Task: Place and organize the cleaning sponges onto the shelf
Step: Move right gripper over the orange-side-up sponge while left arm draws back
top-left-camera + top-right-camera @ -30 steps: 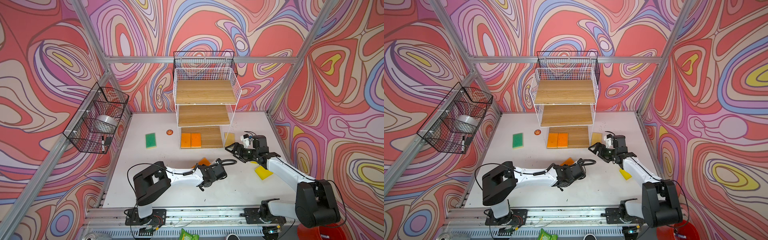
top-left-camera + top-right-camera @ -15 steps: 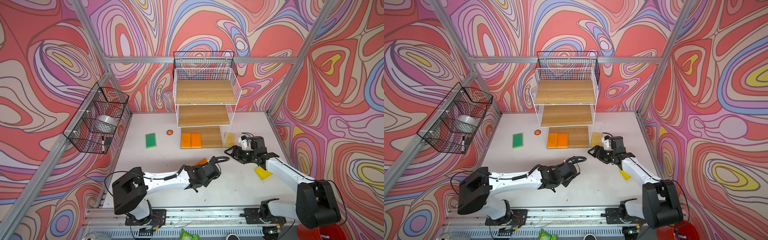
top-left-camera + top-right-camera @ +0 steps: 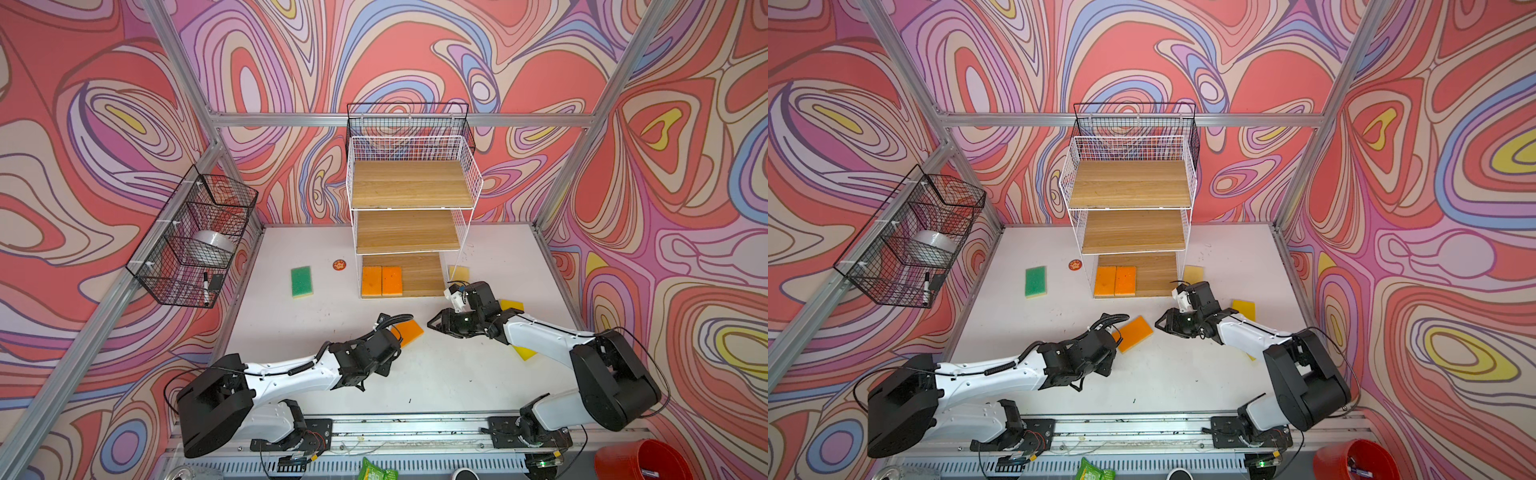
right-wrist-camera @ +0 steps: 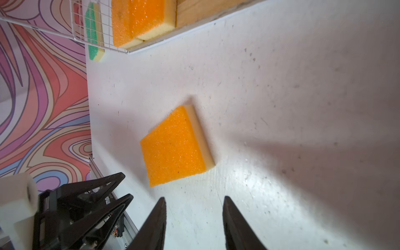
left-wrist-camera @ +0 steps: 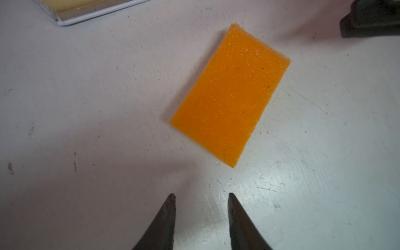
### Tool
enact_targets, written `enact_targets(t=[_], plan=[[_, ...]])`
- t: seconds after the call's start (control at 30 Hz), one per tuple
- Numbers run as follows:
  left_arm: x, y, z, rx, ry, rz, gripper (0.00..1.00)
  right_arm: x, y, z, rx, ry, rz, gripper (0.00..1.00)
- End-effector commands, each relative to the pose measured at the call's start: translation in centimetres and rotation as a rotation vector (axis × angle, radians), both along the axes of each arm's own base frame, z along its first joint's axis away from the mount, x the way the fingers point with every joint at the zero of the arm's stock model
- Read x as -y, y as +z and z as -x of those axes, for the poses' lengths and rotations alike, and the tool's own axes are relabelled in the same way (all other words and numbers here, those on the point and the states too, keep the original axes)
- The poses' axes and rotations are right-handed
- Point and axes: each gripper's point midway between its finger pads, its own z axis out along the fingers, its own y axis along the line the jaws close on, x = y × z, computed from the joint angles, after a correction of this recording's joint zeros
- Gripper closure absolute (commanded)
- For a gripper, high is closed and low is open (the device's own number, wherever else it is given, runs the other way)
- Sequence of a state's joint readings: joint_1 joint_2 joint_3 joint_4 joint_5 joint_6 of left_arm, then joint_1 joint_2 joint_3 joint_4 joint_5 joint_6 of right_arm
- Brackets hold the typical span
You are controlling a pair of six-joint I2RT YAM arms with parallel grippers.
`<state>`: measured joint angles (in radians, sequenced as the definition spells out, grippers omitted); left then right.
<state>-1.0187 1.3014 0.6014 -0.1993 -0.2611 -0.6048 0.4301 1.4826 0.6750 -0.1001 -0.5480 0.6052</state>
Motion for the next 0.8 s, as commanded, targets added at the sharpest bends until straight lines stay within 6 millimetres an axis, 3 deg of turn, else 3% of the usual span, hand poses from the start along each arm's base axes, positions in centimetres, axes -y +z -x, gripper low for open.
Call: enact_targets(t=[0.0, 0.43, 0.6, 0.77], plan=[[0.5, 0.1, -0.1, -0.011, 0.037, 0.075, 0.53, -1.0, 0.3, -1.1, 0.028, 0.003, -0.008, 0.62], [-0.8, 0.5, 0.4, -0.006, 0.075, 0.116, 0.50, -2.5, -1.5, -1.9, -0.007, 0.025, 0.009, 0.54], [-1.9, -0.7, 1.5, -0.037, 0.080, 0.117, 0.50, -2.8, -2.1, -2.5, -0.008, 0.024, 0.021, 0.45], [-1.9, -1.1, 1.4, -0.038, 0.089, 0.132, 0.49, -3.8, -2.8, -1.9, -0.024, 0.055, 0.014, 0.44]])
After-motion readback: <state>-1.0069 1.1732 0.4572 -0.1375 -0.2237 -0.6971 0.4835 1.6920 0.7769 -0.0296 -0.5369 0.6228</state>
